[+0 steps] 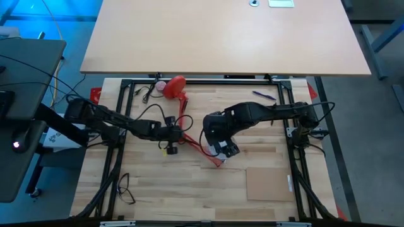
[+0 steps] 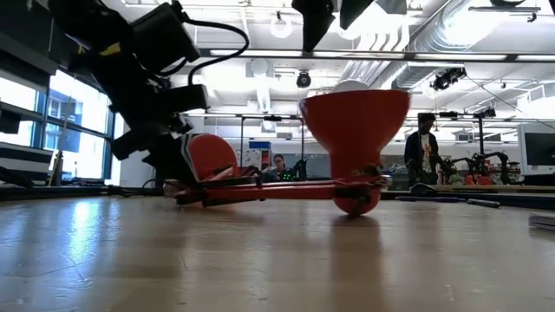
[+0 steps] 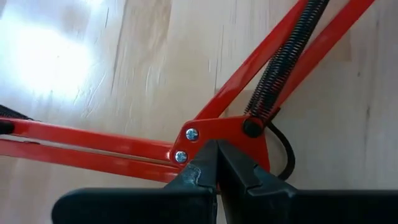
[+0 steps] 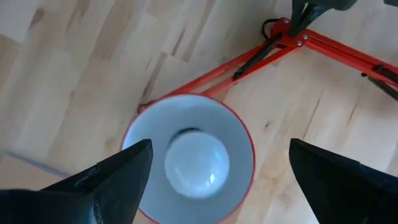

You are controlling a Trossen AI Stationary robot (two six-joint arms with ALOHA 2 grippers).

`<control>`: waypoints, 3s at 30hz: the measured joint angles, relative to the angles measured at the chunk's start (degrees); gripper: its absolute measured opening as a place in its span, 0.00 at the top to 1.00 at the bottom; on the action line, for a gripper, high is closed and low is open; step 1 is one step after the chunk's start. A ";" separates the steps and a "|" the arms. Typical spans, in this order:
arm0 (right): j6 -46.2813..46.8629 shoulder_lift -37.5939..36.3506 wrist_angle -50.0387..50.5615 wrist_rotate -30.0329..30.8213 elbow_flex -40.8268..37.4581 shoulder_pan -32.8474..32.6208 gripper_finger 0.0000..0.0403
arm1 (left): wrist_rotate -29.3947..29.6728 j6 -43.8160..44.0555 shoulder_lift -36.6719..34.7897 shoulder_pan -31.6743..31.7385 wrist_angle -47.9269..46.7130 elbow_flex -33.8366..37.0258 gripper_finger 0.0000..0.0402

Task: Screw lightbulb
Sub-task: Insert the lightbulb into the desk lamp

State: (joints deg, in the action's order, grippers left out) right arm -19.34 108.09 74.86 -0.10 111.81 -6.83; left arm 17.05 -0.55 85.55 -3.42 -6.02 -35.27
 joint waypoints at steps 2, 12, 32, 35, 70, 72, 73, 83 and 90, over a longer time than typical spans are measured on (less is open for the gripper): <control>0.01 -0.02 0.56 -0.59 0.00 -0.35 0.09 | -0.23 0.89 0.68 -0.40 1.12 -0.02 1.00; -1.67 -0.04 10.05 -1.16 -0.12 -3.00 0.09 | -2.17 3.67 1.43 -2.15 4.60 0.09 1.00; 6.04 -0.94 2.03 0.25 -8.89 -2.55 0.14 | -1.56 6.38 1.40 -2.34 5.94 0.15 1.00; 3.95 -0.98 3.41 0.57 -8.83 -2.55 0.14 | -1.54 6.38 1.40 -2.32 5.94 0.15 1.00; -15.01 -0.92 -2.88 -0.06 -17.09 -0.52 0.18 | -1.47 7.95 1.34 -2.29 5.85 0.15 1.00; -16.25 -0.92 -2.85 -0.12 -17.09 -0.31 0.18 | -1.47 7.96 1.34 -2.29 5.86 0.15 1.00; -16.69 -0.92 -2.91 -0.13 -17.09 -0.21 0.18 | -1.47 7.97 1.34 -2.29 5.85 0.15 1.00; -18.45 -0.92 -3.10 -0.66 -17.09 0.55 0.18 | -1.47 7.99 1.34 -2.29 5.88 0.15 1.00; -18.71 -0.92 -3.18 -2.12 -17.09 0.53 0.18 | -1.47 7.99 1.34 -2.29 5.87 0.13 1.00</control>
State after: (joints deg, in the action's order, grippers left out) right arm -38.05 107.18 71.68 -2.23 94.72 -6.31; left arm 15.57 7.44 86.89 -5.72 -0.15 -35.14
